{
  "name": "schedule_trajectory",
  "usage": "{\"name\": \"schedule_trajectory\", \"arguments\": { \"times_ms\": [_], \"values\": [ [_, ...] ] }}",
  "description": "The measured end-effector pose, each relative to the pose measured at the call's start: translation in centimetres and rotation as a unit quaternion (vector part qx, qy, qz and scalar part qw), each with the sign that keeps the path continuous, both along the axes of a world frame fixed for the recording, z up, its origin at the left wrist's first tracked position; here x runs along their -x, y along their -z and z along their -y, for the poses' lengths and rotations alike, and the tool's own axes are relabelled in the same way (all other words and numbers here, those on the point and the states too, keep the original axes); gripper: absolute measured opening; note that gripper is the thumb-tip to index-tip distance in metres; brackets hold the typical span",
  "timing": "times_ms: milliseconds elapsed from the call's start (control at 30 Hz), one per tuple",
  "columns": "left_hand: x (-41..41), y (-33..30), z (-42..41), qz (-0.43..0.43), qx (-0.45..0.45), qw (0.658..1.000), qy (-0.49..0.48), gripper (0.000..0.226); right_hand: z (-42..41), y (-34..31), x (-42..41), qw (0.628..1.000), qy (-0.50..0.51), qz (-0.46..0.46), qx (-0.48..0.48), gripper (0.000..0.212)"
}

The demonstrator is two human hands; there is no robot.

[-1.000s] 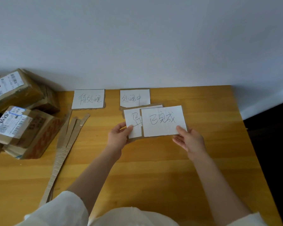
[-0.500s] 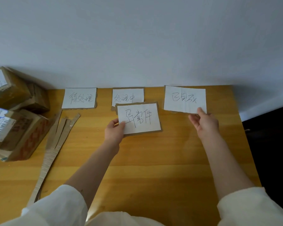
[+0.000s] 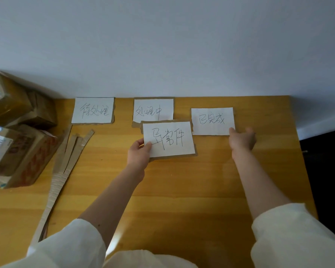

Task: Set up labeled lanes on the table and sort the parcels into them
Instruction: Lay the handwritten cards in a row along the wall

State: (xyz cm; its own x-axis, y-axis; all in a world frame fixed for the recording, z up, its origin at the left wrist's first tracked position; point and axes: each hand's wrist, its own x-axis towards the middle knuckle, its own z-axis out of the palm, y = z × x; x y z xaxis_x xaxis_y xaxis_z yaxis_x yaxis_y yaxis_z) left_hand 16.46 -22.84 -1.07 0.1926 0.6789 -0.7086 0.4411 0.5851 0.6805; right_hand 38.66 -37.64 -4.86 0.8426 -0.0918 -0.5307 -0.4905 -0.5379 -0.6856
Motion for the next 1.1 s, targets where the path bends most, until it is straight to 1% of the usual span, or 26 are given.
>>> {"name": "schedule_trajectory", "arguments": {
  "times_ms": [33, 67, 133, 167, 233, 333, 400, 533, 1100],
  "values": [
    [-0.1, 0.1, 0.0, -0.001, 0.002, 1.000, 0.001, 0.032, 0.0, 0.1, 0.2, 0.997, -0.034, 0.046, 0.047, 0.059],
    [-0.1, 0.2, 0.0, -0.001, 0.003, 1.000, 0.002, 0.032, 0.1, 0.2, 0.5, 0.990, -0.077, 0.095, 0.074, 0.055],
    [-0.2, 0.3, -0.1, -0.001, 0.004, 1.000, 0.002, 0.032, 0.0, 0.8, 1.1, 0.962, -0.200, 0.163, 0.086, 0.042],
    [-0.2, 0.4, -0.1, -0.002, 0.003, 1.000, 0.002, 0.032, 0.0, 1.2, 1.4, 0.946, -0.262, 0.172, 0.084, 0.037],
    [-0.3, 0.4, -0.2, -0.004, 0.002, 1.000, 0.001, 0.031, -0.3, 1.9, 1.8, 0.916, -0.358, 0.156, 0.096, 0.035],
    [-0.2, 0.6, -0.4, -0.005, 0.001, 1.000, -0.001, 0.032, -1.1, 2.7, 1.9, 0.869, -0.441, 0.151, 0.166, 0.038],
    [-0.2, 0.8, -0.5, -0.006, 0.003, 1.000, -0.003, 0.032, -1.7, 2.9, 1.5, 0.855, -0.458, 0.148, 0.193, 0.041],
    [-0.2, 1.0, -0.7, -0.006, 0.007, 1.000, -0.005, 0.032, -2.8, 3.0, 0.4, 0.848, -0.470, 0.136, 0.201, 0.044],
    [-0.7, 1.5, -1.0, -0.004, 0.022, 1.000, -0.004, 0.029, -4.6, 2.8, -0.7, 0.865, -0.448, 0.128, 0.186, 0.043]
  ]
}}
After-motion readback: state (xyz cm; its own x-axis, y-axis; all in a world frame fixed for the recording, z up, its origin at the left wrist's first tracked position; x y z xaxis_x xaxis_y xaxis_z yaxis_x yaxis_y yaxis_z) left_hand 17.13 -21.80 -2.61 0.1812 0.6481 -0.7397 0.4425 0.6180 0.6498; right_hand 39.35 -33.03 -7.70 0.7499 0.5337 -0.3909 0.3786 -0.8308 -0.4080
